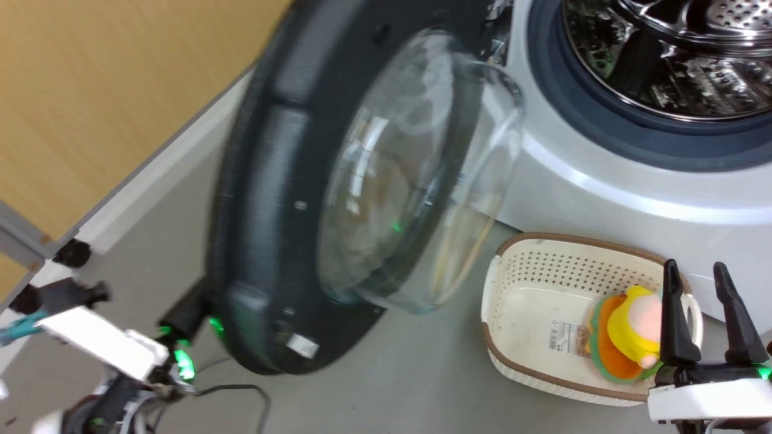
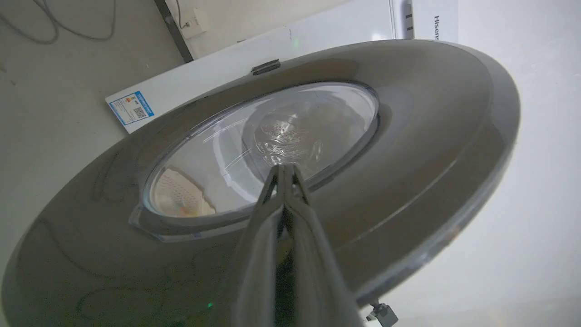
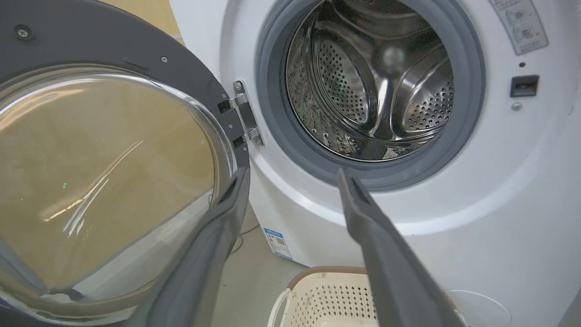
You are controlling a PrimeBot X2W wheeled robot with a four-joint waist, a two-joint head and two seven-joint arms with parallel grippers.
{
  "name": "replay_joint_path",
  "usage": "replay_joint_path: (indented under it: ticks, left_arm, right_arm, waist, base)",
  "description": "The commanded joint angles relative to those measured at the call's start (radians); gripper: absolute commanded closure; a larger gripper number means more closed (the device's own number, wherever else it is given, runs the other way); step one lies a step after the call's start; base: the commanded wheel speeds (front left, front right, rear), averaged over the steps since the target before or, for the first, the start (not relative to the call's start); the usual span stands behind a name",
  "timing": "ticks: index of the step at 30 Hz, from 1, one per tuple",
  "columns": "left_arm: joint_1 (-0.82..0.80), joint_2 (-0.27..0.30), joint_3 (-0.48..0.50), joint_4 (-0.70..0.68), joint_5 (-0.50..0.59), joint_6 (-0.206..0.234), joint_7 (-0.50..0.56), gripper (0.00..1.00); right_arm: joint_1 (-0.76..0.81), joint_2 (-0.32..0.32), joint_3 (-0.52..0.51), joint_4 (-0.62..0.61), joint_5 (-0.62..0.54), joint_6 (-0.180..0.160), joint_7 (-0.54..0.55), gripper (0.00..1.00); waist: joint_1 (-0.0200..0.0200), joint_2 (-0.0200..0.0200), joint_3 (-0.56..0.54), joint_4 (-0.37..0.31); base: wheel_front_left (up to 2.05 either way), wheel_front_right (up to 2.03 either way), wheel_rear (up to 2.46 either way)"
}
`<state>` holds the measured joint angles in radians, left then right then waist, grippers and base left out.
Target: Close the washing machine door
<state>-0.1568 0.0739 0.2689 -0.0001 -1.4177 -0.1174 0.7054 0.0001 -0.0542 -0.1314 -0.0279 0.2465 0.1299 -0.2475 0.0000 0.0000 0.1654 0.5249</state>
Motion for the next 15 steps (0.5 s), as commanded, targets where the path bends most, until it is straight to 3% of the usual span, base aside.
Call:
replay_joint_path:
  ticks: [1, 6, 15]
  left_arm:
    - [0.010, -0.008, -0.026, -0.026, -0.034, -0.010, 0.015, 1.00]
    - [0.042, -0.016, -0.173, -0.109, -0.066, -0.013, 0.034, 1.00]
    - [0.057, -0.016, -0.402, -0.178, -0.015, -0.013, -0.052, 1.00]
  right_arm:
    - [-0.006, 0.004, -0.004, -0.004, 0.007, 0.001, -0.008, 0.00]
    - [-0.008, 0.004, 0.010, 0.001, 0.014, 0.001, -0.014, 0.00]
    - [-0.016, 0.004, 0.017, 0.006, 0.021, 0.001, -0.014, 0.00]
  waist:
    - [0.0000, 0.0000, 0.002, 0.009]
    - [0.0000, 0.0000, -0.008, -0.001]
    - [0.0000, 0.0000, -0.018, -0.107]
  base:
    - [0.00, 0.00, 0.00]
    - [0.00, 0.00, 0.00]
    - [0.00, 0.00, 0.00]
